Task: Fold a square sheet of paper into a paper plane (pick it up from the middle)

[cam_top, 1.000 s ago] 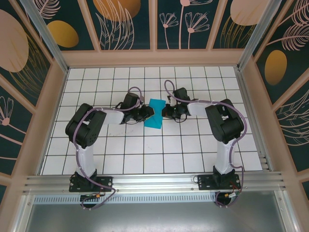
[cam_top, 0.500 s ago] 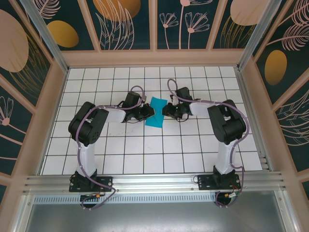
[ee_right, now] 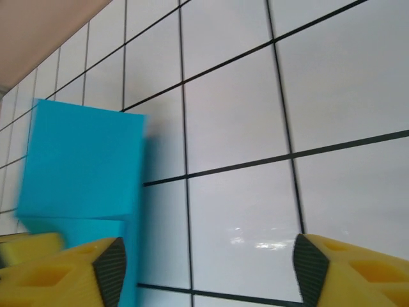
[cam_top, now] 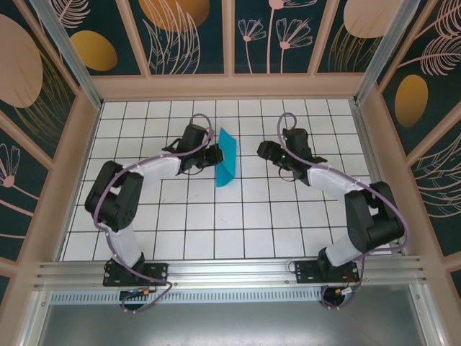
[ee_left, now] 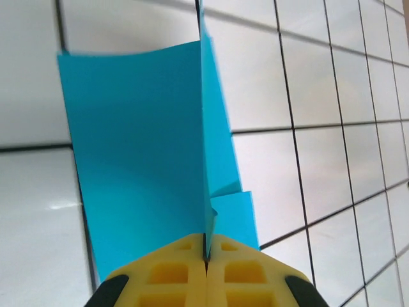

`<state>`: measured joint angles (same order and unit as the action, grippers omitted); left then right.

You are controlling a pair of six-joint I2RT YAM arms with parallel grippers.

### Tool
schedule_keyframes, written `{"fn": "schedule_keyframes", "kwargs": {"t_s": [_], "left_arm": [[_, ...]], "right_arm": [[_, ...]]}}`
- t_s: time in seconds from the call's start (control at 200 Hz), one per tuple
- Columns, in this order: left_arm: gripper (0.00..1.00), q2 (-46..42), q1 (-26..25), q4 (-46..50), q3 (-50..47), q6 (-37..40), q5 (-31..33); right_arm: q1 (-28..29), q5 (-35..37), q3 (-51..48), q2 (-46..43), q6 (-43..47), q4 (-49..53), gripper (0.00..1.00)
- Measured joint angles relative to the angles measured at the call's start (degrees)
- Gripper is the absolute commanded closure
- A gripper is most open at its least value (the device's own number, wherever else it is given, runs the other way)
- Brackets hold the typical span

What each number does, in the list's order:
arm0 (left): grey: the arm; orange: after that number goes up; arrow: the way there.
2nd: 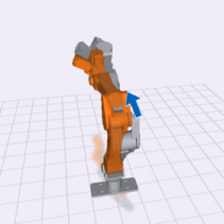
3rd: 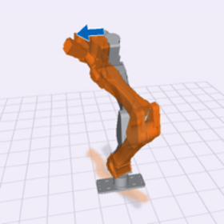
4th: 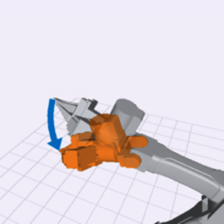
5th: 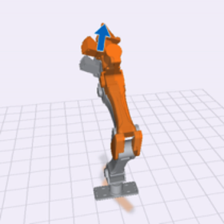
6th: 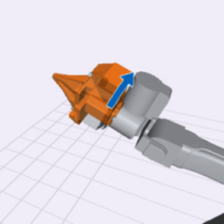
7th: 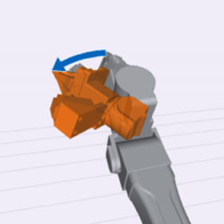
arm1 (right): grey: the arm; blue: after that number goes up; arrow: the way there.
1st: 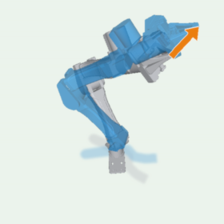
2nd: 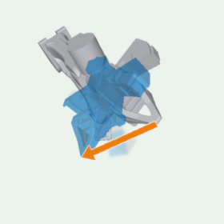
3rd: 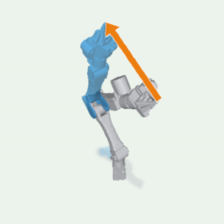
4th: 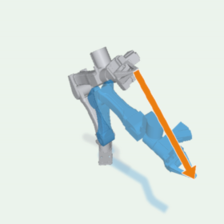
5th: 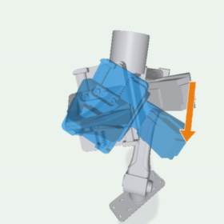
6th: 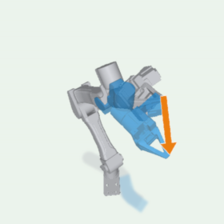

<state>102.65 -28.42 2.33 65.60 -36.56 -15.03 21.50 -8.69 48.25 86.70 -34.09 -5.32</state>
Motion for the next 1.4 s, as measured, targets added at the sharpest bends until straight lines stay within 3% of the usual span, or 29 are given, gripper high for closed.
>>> {"fn": "schedule_keyframes", "kwargs": {"t_s": [0.115,0.325,0.51,0.625,0.726,0.946,1.121,1.396], "left_arm": [[1.00,-4.9,-0.1,6.9,3.7,4.0,8.1],[1.00,-6.6,-2.9,17.9,13.4,7.5,30.0],[1.00,0.1,-5.5,23.5,19.7,9.0,46.4],[1.00,5.8,-6.3,26.1,21.0,10.3,53.7],[1.00,10.8,-6.8,28.0,22.4,11.5,58.7],[1.00,20.2,-9.0,30.1,27.2,13.4,64.6],[1.00,26.4,-11.0,30.8,31.5,13.7,65.0],[0.98,29.4,-12.1,29.9,32.9,12.0,56.3]], "right_arm": [[-0.4,2.7,-1.6,-1.7,0.3,-0.9,0.21],[-2.0,5.2,-5.0,-5.3,-0.8,-3.3,0.21],[-4.1,5.4,-5.8,-5.5,-2.0,-3.9,0.16],[-5.5,5.2,-7.7,-5.5,-2.5,-4.0,0.02],[-6.5,5.2,-8.9,-5.5,-2.7,-4.0,0.01],[-7.0,5.2,-9.0,-5.8,-2.3,-3.9,0.01],[-8.5,5.2,-9.0,-7.1,-2.2,-2.4,0.01],[-13.2,3.2,-9.0,-7.8,-1.9,1.3,0.01]]}}
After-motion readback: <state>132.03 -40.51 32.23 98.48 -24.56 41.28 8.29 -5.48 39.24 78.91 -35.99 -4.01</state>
